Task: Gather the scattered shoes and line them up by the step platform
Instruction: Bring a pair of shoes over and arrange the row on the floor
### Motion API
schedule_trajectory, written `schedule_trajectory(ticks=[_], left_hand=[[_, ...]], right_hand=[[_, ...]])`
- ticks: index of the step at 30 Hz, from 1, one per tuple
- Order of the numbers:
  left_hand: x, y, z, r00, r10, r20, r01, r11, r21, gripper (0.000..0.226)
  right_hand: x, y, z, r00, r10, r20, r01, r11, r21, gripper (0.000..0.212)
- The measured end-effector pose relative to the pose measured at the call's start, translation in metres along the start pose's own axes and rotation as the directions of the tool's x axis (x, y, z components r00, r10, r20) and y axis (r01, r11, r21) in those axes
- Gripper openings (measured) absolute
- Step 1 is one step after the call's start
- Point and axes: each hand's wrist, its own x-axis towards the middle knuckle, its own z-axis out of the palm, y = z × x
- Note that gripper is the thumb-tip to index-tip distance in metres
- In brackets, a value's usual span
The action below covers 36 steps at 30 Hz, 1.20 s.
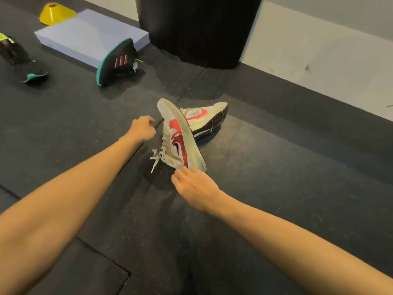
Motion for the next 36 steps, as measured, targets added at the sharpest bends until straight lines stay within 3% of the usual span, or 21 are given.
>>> schedule_trajectory(ticks=[3, 5, 7, 10, 13, 16, 19, 23, 28, 32, 34, 36], left_hand=[[-0.012, -0.004, 0.021, 0.998, -0.027, 0.063, 0.039, 0.978, -0.203, 0.035], [-0.02, 0.002, 0.035, 0.999, 0.002, 0.034, 0.007, 0.958, -0.287, 0.036], [-0.024, 0.009, 0.042, 1.0, 0.017, -0.026, -0.024, 0.948, -0.317, 0.034], [-0.028, 0.02, 0.038, 0.98, 0.169, -0.102, -0.19, 0.952, -0.24, 0.03], [-0.03, 0.032, 0.036, 0.917, 0.355, -0.182, -0.372, 0.925, -0.073, 0.036], [-0.019, 0.035, 0.039, 0.929, 0.319, -0.19, -0.312, 0.948, 0.066, 0.041], [-0.005, 0.03, 0.049, 0.973, 0.217, -0.076, -0.212, 0.975, 0.072, 0.049], [-0.002, 0.02, 0.069, 0.966, 0.24, 0.098, -0.25, 0.961, 0.114, 0.052], [0.012, 0.023, 0.064, 0.975, 0.215, -0.046, -0.214, 0.976, 0.039, 0.048], [0.025, 0.023, 0.06, 0.973, 0.228, 0.043, -0.229, 0.973, 0.014, 0.057], [0.024, 0.021, 0.06, 0.972, 0.234, 0.006, -0.234, 0.967, 0.097, 0.057], [0.016, 0.024, 0.059, 0.951, 0.306, -0.048, -0.281, 0.917, 0.283, 0.061]], right_hand=[[0.014, -0.013, 0.008, 0.997, -0.079, -0.022, 0.079, 0.997, -0.025, 0.047], [0.025, -0.021, 0.015, 0.998, -0.054, 0.011, 0.055, 0.996, -0.074, 0.053], [0.028, -0.02, 0.02, 0.997, -0.007, 0.075, 0.016, 0.992, -0.121, 0.044], [0.017, 0.005, 0.025, 0.995, 0.059, 0.083, -0.046, 0.988, -0.15, 0.039], [0.004, 0.037, 0.026, 0.982, 0.171, 0.075, -0.154, 0.969, -0.192, 0.044], [-0.01, 0.055, 0.022, 0.938, 0.317, 0.14, -0.304, 0.947, -0.105, 0.051], [-0.025, 0.064, 0.023, 0.938, 0.3, 0.177, -0.319, 0.943, 0.096, 0.063], [-0.04, 0.068, 0.029, 0.935, 0.301, 0.187, -0.337, 0.92, 0.2, 0.073], [-0.054, 0.07, 0.036, 0.925, 0.349, 0.148, -0.377, 0.887, 0.268, 0.089], [-0.06, 0.069, 0.039, 0.864, 0.496, 0.094, -0.491, 0.782, 0.384, 0.094], [-0.061, 0.075, 0.037, 0.815, 0.576, 0.066, -0.537, 0.708, 0.459, 0.094], [-0.06, 0.082, 0.034, 0.772, 0.633, 0.056, -0.567, 0.646, 0.511, 0.091]])
